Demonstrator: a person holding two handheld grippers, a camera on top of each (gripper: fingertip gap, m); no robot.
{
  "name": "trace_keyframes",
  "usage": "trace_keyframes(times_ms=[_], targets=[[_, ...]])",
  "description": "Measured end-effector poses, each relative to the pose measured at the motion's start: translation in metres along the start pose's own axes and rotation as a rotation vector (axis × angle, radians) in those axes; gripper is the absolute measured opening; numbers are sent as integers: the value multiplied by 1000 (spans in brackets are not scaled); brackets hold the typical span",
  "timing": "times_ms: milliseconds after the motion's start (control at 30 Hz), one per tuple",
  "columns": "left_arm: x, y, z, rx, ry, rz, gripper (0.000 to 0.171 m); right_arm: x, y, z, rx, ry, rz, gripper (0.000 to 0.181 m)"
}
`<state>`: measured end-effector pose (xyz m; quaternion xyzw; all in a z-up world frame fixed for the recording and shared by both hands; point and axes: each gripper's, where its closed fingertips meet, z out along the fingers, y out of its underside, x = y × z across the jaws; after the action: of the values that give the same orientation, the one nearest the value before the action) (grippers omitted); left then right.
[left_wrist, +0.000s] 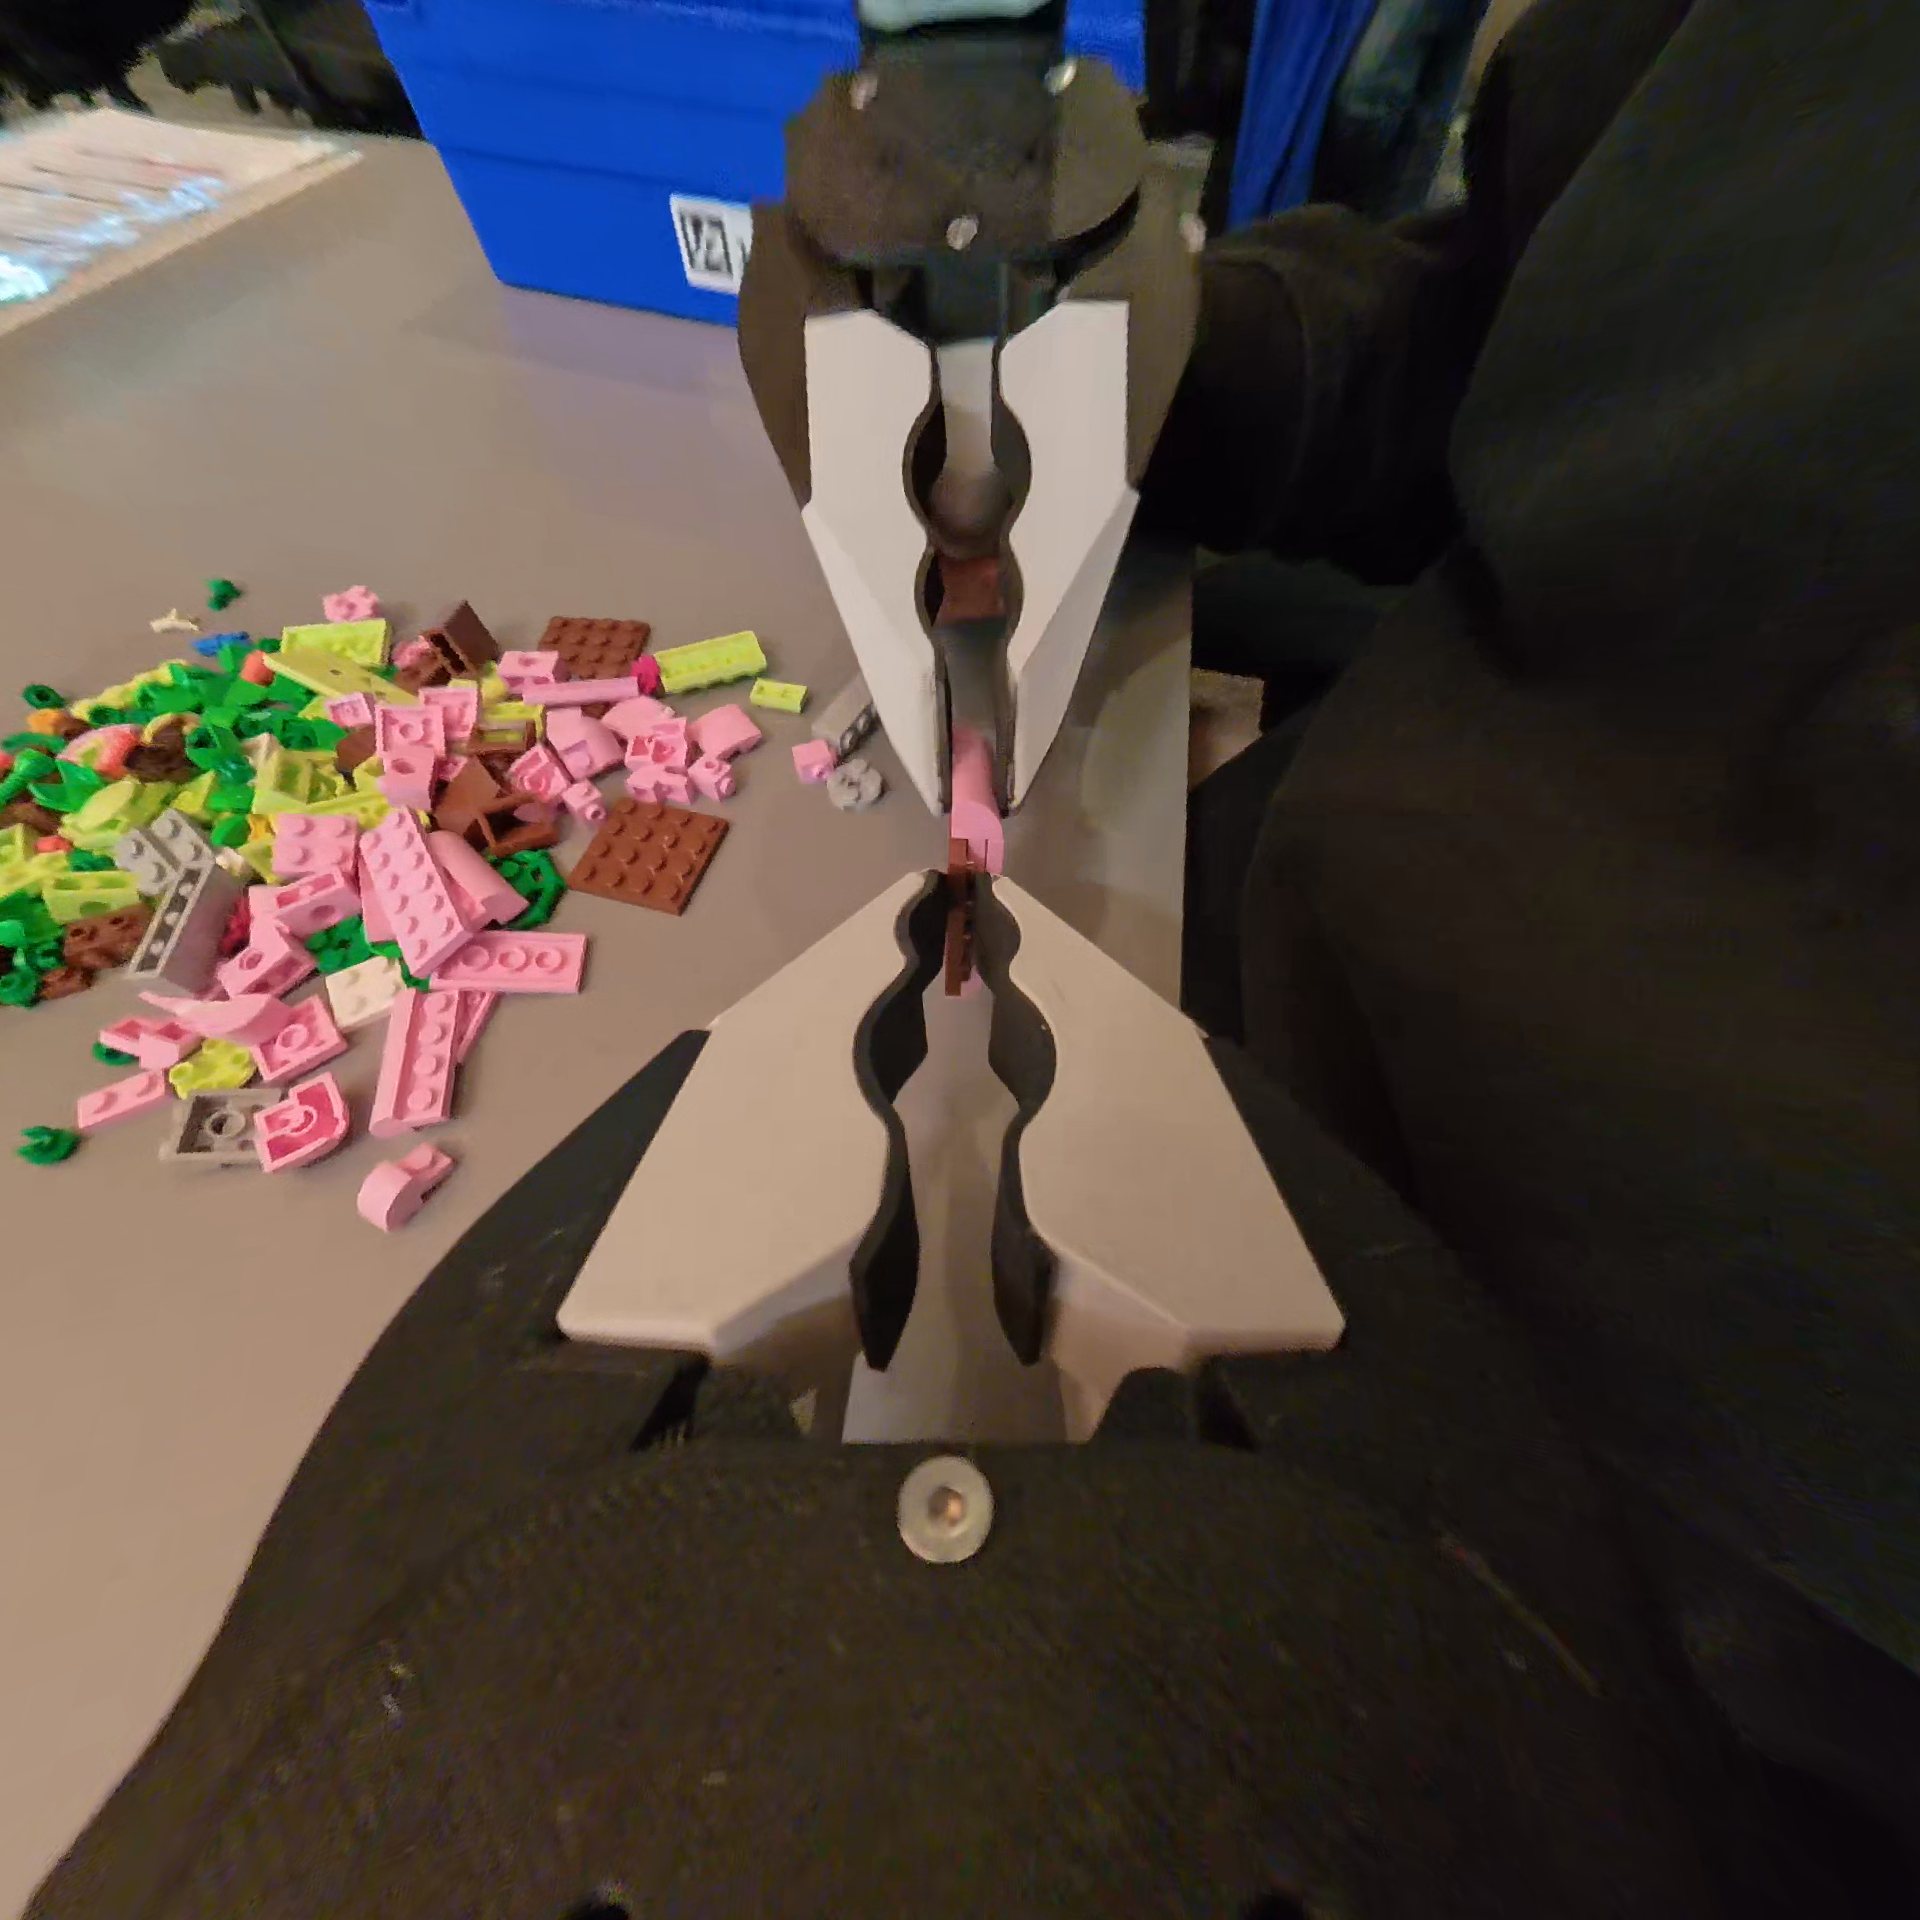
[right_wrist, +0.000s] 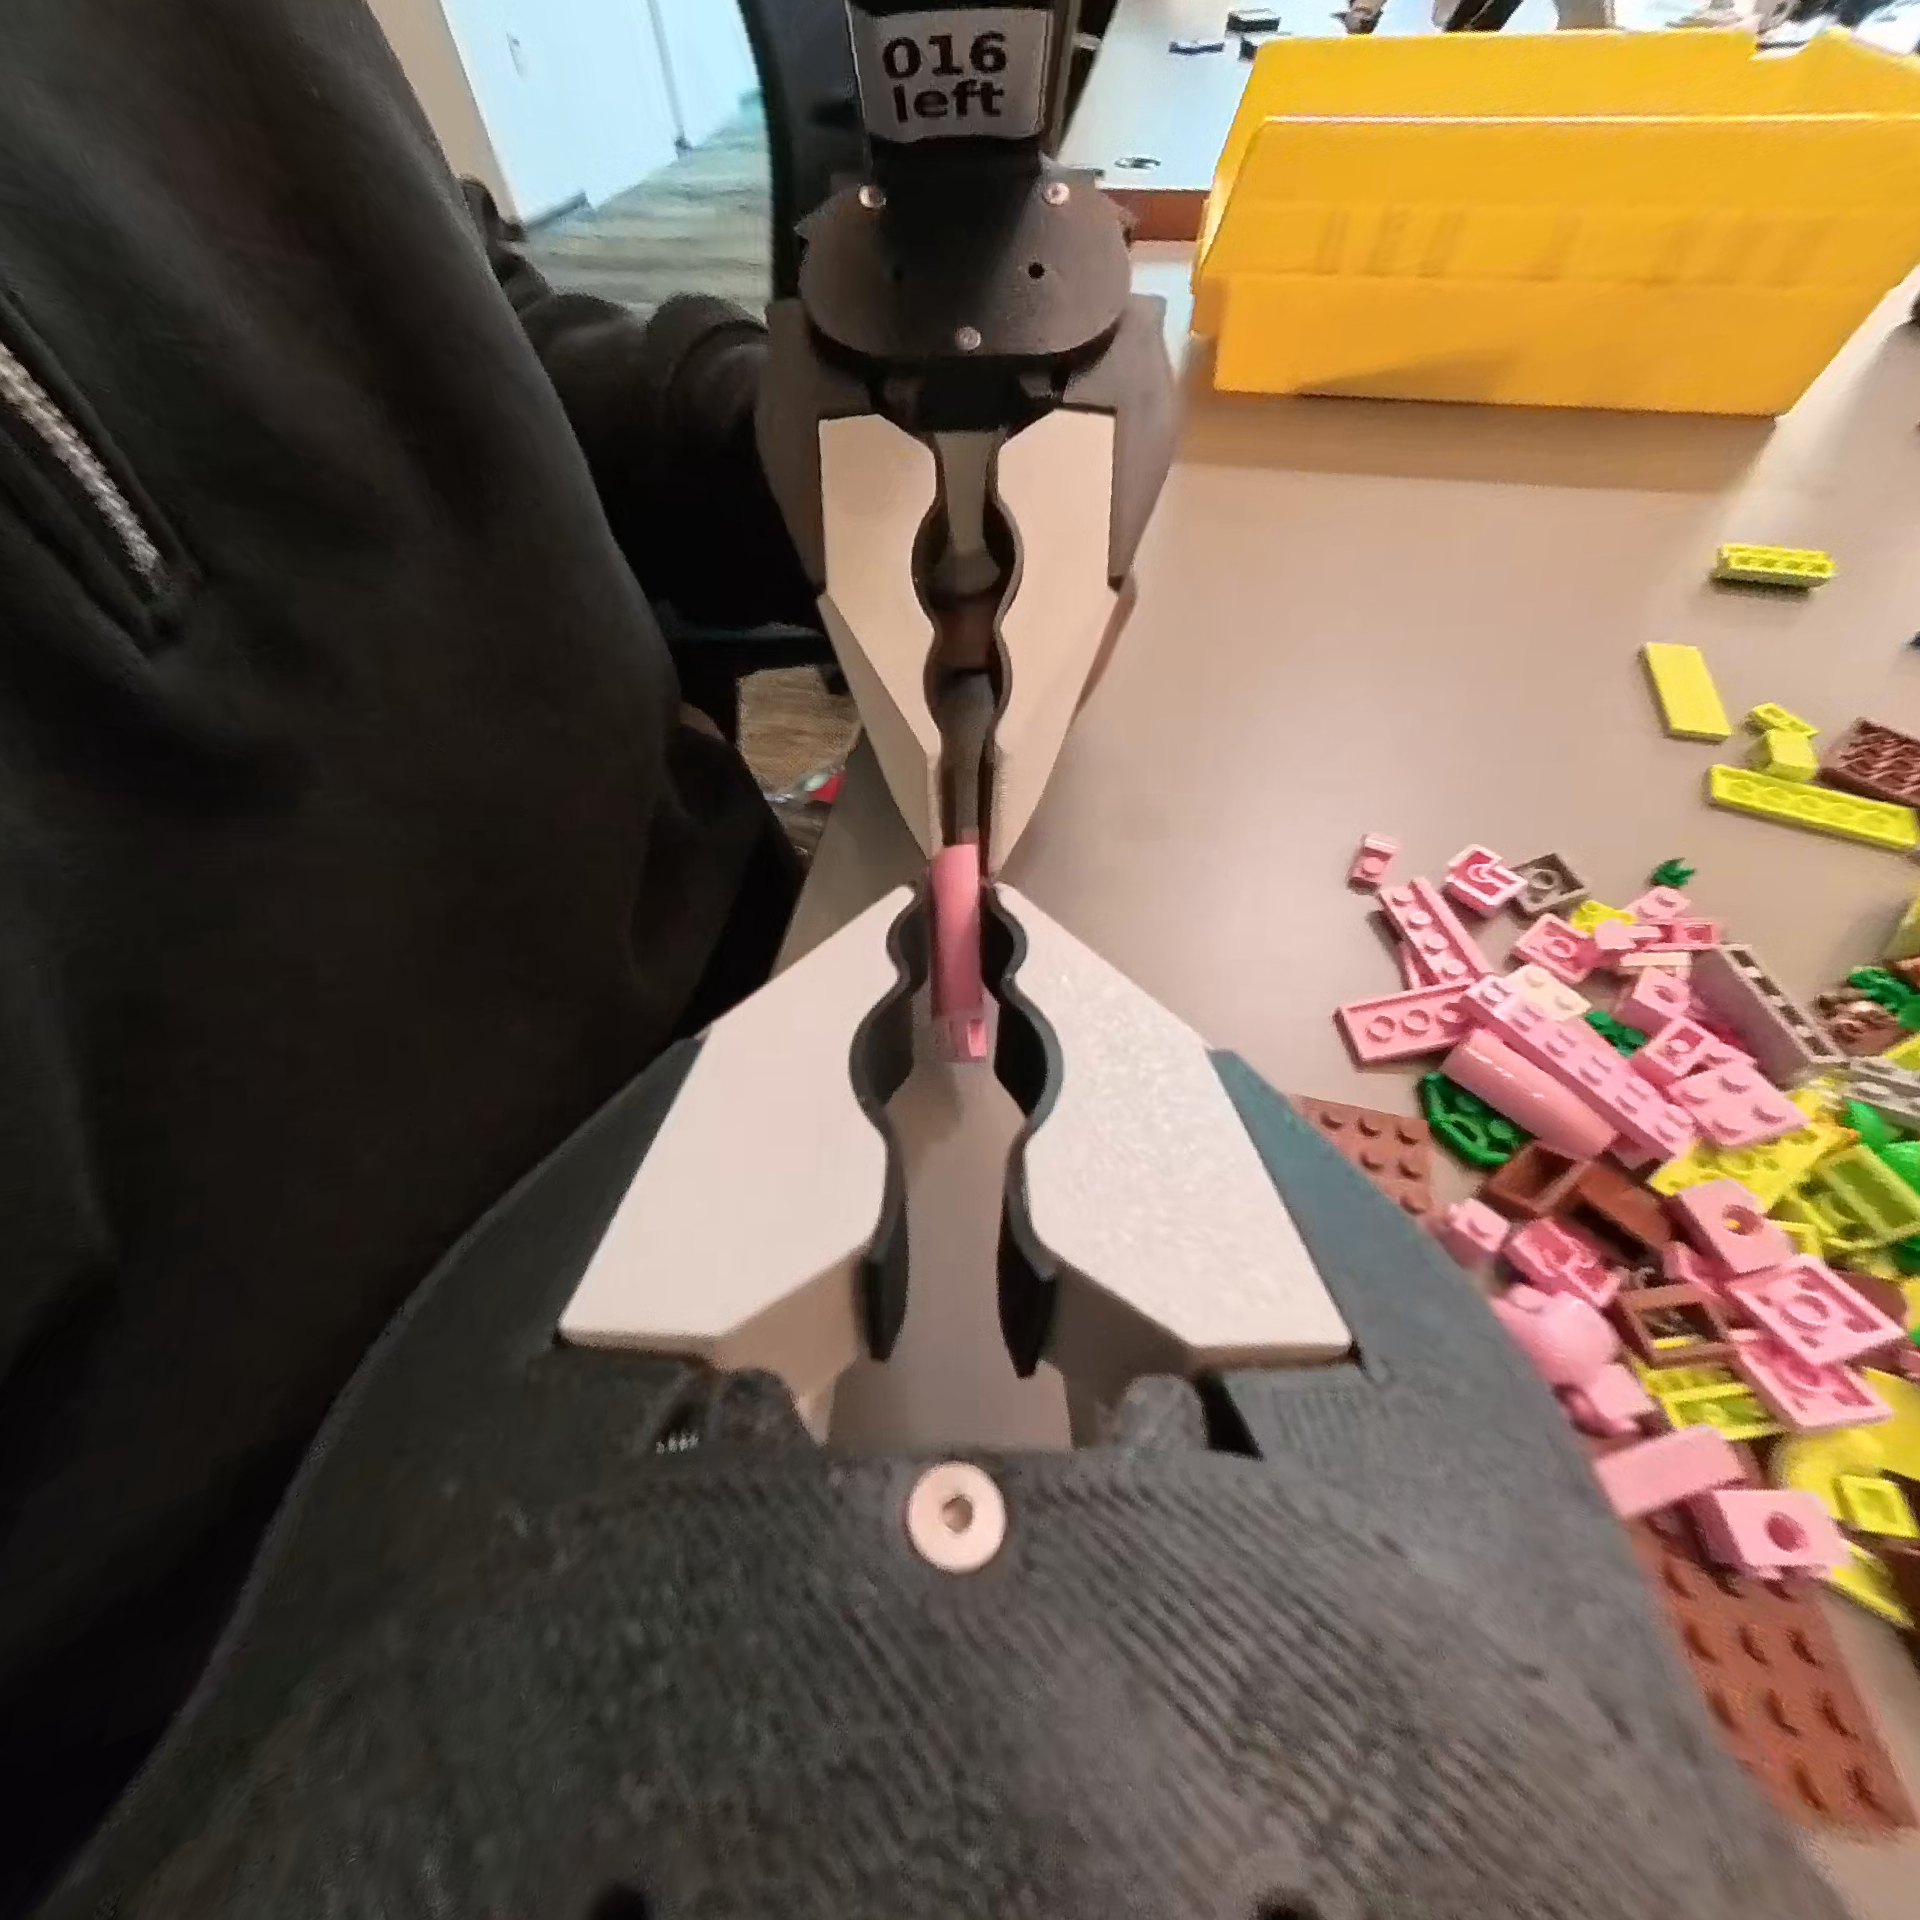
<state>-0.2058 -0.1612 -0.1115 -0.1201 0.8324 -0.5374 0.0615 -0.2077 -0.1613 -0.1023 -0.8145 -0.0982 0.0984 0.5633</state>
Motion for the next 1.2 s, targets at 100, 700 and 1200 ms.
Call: trace_keyframes(times_ms=[100, 700, 1200], targets=[[1, -19, -7, 137, 19, -40, 5, 2, -11, -8, 83, -33, 73, 5], [15, -30, -8, 231, 243, -278, 2, -12, -21, -15, 155, -176, 135, 5], [-10, -32, 2, 292, -8, -451, 0, 8, -16, -19, 144, -45, 122, 6]])
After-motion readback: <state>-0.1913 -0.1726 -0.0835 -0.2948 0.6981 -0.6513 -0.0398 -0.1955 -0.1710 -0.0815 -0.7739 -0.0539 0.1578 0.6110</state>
